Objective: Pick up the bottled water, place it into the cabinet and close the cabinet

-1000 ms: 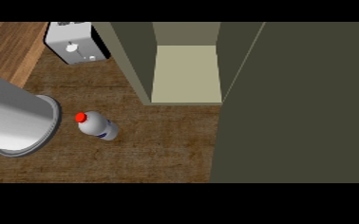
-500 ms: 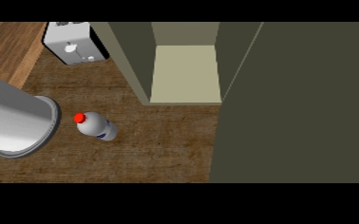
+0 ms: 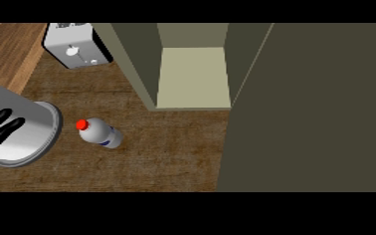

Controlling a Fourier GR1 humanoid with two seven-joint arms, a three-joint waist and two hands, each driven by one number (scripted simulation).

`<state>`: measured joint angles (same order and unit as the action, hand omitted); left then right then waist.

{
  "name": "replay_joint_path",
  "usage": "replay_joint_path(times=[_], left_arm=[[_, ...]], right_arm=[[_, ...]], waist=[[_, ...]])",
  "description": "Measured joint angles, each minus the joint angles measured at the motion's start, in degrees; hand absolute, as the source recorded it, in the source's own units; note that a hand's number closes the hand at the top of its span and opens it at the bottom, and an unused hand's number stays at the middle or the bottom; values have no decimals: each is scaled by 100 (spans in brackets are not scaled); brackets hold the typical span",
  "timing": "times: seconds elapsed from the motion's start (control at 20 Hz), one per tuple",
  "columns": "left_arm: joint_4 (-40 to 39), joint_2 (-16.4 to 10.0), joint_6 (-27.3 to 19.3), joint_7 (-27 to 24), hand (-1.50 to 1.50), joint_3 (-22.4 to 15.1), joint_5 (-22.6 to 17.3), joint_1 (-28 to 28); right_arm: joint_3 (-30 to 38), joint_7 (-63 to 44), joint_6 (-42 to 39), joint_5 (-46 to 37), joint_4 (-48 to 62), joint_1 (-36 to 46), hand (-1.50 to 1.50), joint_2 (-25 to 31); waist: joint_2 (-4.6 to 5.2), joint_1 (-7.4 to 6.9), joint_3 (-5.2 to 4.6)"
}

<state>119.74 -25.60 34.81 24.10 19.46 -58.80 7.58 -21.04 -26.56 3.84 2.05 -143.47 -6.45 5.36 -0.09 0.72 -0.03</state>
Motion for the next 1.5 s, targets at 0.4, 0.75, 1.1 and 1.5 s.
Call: replay_joint_path(times=[0.4, 0.75, 1.1, 1.5], left_arm=[[-959, 424, 202, -272, -150, -242, 1252, -688], [-2174, 894, 794, -1135, -150, -303, 2700, -973], [-3507, 1052, 1224, -2339, -150, -262, 4008, -1387], [-4947, 1174, 1105, -3878, -150, -438, 5429, -1728]], right_arm=[[18, -82, 66, -37, -7, 85, -150, 111], [-1, -173, 136, -58, -24, 183, -150, 192], [21, -138, 144, -62, -5, 207, -150, 205], [119, -182, 99, -65, -4, 303, -150, 295]], waist=[[4, 22, 0], [8, 35, -4], [11, 26, -4], [14, 27, -5]])
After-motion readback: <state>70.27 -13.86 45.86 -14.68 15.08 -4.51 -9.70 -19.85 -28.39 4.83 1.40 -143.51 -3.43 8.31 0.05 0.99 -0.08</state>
